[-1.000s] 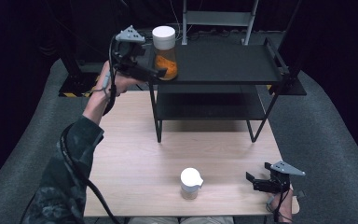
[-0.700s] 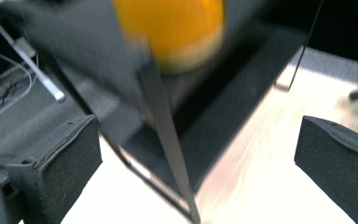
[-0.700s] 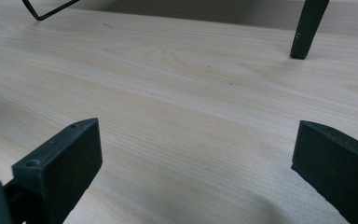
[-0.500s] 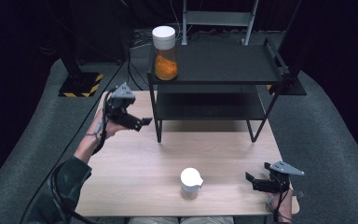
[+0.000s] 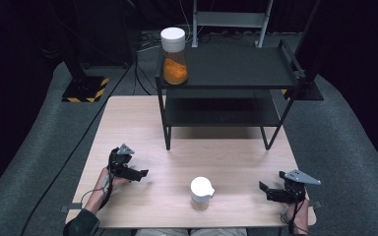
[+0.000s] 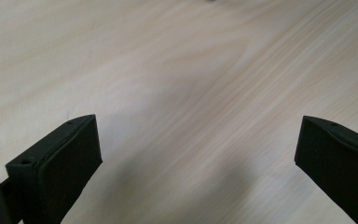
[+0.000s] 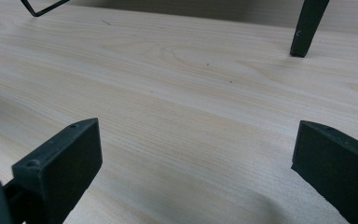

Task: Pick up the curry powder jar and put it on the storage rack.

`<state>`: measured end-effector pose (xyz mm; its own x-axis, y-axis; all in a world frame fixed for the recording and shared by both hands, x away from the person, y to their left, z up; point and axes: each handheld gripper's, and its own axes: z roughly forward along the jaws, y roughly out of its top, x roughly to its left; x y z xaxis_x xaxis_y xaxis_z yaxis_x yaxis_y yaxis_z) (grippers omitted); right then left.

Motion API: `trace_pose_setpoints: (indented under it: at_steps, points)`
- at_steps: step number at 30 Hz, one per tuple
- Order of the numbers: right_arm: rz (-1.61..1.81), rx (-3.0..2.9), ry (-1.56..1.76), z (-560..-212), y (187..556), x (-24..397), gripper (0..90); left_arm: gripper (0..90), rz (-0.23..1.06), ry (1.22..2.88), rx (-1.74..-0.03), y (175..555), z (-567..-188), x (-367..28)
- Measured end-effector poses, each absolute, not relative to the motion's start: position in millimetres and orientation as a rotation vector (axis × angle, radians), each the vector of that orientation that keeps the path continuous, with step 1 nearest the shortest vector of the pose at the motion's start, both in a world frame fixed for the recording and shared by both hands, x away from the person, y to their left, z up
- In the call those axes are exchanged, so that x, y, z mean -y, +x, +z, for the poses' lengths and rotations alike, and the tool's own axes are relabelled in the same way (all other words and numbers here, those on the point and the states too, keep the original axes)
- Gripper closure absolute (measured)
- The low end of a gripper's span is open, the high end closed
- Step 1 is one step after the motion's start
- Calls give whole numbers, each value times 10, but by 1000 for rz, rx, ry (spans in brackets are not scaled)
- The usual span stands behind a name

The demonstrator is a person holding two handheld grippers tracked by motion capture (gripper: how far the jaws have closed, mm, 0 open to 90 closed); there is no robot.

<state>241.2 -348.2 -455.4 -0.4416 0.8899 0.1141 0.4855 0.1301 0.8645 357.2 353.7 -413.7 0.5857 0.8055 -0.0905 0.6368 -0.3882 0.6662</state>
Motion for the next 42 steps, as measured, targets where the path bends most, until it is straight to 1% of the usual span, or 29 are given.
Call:
trace_pose_setpoints:
  at_steps: [2, 8, 11, 16, 20, 22, 25, 27, 42]
  points:
    - [1247, -1981, 1323, -4553, 2411, 3475, 3, 0, 312, 2084, -1175, 3513, -4262, -3624]
    - [1244, -1980, 1323, -4551, 2411, 3469, 3, 0, 422, 2037, -1171, 3312, -4391, -3608]
    - [1244, -1976, 1322, -4555, 2404, 3467, 3, 0, 497, 2083, -1183, 3263, -4372, -3475]
    - [1236, -1986, 1319, -4547, 2415, 3461, 3, 0, 517, 2062, -1227, 3241, -4373, -3455]
    - [1245, -1978, 1325, -4553, 2409, 3470, 3, 0, 515, 2060, -1227, 3247, -4374, -3458]
    - [1245, -1979, 1324, -4553, 2408, 3471, 3, 0, 535, 2038, -1274, 3206, -4374, -3397]
    - [1242, -1984, 1325, -4548, 2419, 3472, 3, 0, 529, 2044, -1264, 3189, -4373, -3413]
    - [1242, -1987, 1323, -4547, 2421, 3473, 2, 0, 543, 2031, -1294, 3150, -4371, -3403]
    - [1226, -1986, 1326, -4538, 2421, 3446, 2, 0, 539, 2032, -1288, 3139, -4373, -3444]
